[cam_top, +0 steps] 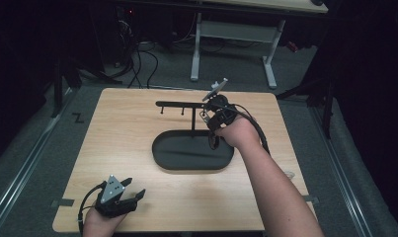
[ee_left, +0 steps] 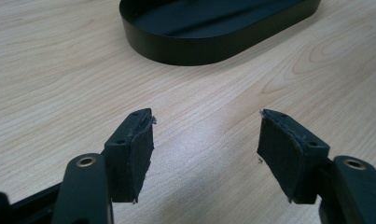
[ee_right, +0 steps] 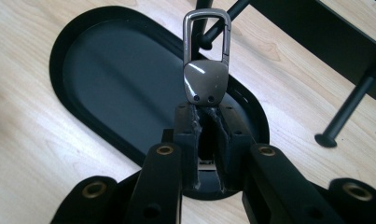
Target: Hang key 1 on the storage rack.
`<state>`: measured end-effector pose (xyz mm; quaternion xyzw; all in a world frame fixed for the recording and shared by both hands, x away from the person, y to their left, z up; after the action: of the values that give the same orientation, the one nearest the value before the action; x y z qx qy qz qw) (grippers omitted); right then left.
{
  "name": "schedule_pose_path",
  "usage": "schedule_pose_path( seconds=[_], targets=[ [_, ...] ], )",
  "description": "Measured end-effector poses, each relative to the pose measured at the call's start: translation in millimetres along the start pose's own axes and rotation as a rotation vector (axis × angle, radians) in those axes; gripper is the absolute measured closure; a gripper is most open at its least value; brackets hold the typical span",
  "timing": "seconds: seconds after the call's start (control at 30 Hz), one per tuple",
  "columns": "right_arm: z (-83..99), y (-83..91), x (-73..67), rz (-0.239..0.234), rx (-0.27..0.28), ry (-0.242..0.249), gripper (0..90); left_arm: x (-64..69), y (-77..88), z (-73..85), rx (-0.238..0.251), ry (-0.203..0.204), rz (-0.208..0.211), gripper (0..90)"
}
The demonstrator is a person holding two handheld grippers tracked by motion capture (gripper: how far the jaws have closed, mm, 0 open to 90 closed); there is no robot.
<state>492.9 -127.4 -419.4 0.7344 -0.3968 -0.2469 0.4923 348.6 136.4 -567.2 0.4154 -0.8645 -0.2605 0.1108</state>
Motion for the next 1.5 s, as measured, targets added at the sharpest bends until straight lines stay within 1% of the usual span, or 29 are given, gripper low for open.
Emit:
schedule_pose_path(
  seconds=[0.1, 0.17, 0.27, 0.33, 0.37, 0.4, 0.43, 0.47, 0.6, 0.67, 0.73, 0.77, 0.8, 0.9, 0.97, 1.03, 1.07, 1.1, 1.13, 1.17, 1.2, 1.23, 1.27, 1.3, 1.33, 1.37, 1.43, 1.5],
  targets=[
    [-1.4, -4.9, 2.8, 0.008, -0.003, 0.007, 80.4, 1.1, -0.8, 0.3, -0.002, -0.001, 0.002, 36.2],
    [-2.5, -7.7, 4.5, 0.014, -0.003, -0.001, 80.3, 1.5, -1.4, 0.1, 0.001, 0.001, 0.002, 36.2],
    [-6.3, -13.8, 6.6, 0.020, 0.007, -0.019, 80.1, 1.7, -2.0, 1.0, -0.007, 0.000, 0.007, 36.2],
    [-7.2, -15.0, 7.0, 0.023, 0.009, -0.017, 80.1, 1.7, -2.1, 0.7, -0.004, -0.004, 0.007, 36.2],
    [-7.9, -16.7, 6.6, 0.029, 0.007, -0.035, 79.9, 1.8, -1.9, 0.6, -0.005, -0.003, 0.008, 36.2],
    [-9.7, -19.6, 7.9, 0.032, 0.011, -0.025, 79.9, 1.8, -1.8, 0.4, -0.006, 0.000, 0.010, 36.2],
    [-9.7, -19.6, 7.9, 0.032, 0.011, -0.025, 79.9, 1.8, -1.0, 0.5, -0.011, 0.000, 0.014, 36.2],
    [-10.6, -22.7, 8.0, 0.036, 0.009, -0.027, 79.8, 1.3, -0.9, 0.1, -0.003, 0.004, 0.011, 36.5],
    [-11.2, -28.8, 7.5, 0.038, 0.014, -0.040, 79.4, 1.0, -0.7, 0.5, -0.005, 0.005, 0.012, 36.5],
    [-10.9, -30.0, 7.8, 0.040, 0.015, -0.044, 78.8, 2.6, -1.0, 0.5, -0.005, 0.004, 0.015, 36.6],
    [-11.2, -31.2, 8.2, 0.036, 0.029, -0.049, 75.3, 3.7, -1.6, 0.2, -0.004, -0.002, 0.014, 36.5],
    [-10.5, -30.4, 7.9, 0.036, 0.026, -0.059, 75.3, 4.0, -1.8, 0.1, -0.004, -0.003, 0.015, 36.6],
    [-9.2, -29.0, 7.8, 0.030, 0.023, -0.044, 74.9, 4.1, -1.9, 0.2, -0.005, -0.004, 0.015, 36.5],
    [-7.4, -26.4, 7.2, 0.028, 0.032, -0.048, 73.7, 3.9, -1.9, 0.3, -0.005, -0.003, 0.015, 36.5],
    [-2.2, -21.0, 7.2, 0.028, 0.042, -0.048, 71.3, 4.4, -2.0, 0.5, -0.011, -0.007, 0.018, 36.5],
    [-0.1, -20.0, 7.1, 0.027, 0.043, -0.050, 70.7, 4.7, -2.4, 0.4, -0.009, -0.009, 0.016, 36.6],
    [6.4, -18.2, 7.9, 0.021, 0.048, -0.052, 69.0, 5.1, -3.0, 0.1, -0.010, -0.015, 0.014, 36.5],
    [6.4, -18.2, 7.9, 0.021, 0.048, -0.052, 69.0, 5.1, -3.0, 0.1, -0.010, -0.015, 0.014, 36.5],
    [15.3, -17.1, 8.7, 0.018, 0.046, -0.062, 68.4, 5.4, -3.2, -0.1, -0.009, -0.014, 0.012, 36.5],
    [15.3, -17.1, 8.7, 0.018, 0.046, -0.062, 68.4, 5.4, -3.1, -0.1, -0.010, -0.014, 0.012, 36.5],
    [24.2, -16.6, 8.8, 0.012, 0.041, -0.067, 67.3, 5.5, -3.1, -0.1, -0.010, -0.013, 0.012, 36.5],
    [24.2, -16.6, 8.8, 0.012, 0.041, -0.067, 67.3, 5.5, -3.1, -0.1, -0.010, -0.013, 0.012, 36.6],
    [33.0, -16.0, 9.2, 0.005, 0.040, -0.066, 65.5, 5.8, -3.2, 0.1, -0.014, -0.015, 0.013, 36.5],
    [33.0, -16.0, 9.2, 0.005, 0.040, -0.066, 65.5, 5.8, -3.2, 0.1, -0.014, -0.015, 0.013, 36.5],
    [36.1, -15.9, 9.5, 0.002, 0.041, -0.060, 64.2, 6.1, -3.3, 0.4, -0.019, -0.017, 0.015, 36.5],
    [45.8, -14.5, 9.3, -0.005, 0.031, -0.063, 61.1, 6.5, -4.6, 0.7, -0.017, -0.018, 0.014, 36.5],
    [48.6, -14.0, 10.1, -0.006, 0.032, -0.060, 60.2, 6.7, -4.8, 1.0, -0.021, -0.019, 0.015, 36.5],
    [57.5, -13.1, 11.9, -0.009, 0.029, -0.070, 58.7, 7.5, -5.2, 1.4, -0.026, -0.022, 0.018, 36.5]
  ],
)
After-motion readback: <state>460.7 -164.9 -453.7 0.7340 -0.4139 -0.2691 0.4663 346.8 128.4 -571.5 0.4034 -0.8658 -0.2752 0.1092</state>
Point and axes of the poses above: each handheld gripper's, and its own axes: y roughly backward along the jaws, z roughly out of its underside, x roughly to its right, the point moved 9 cm from there along -y, roughly forward along the jaws, and after that the axes turned 3 degrees about -z, right-handed, at the moved point
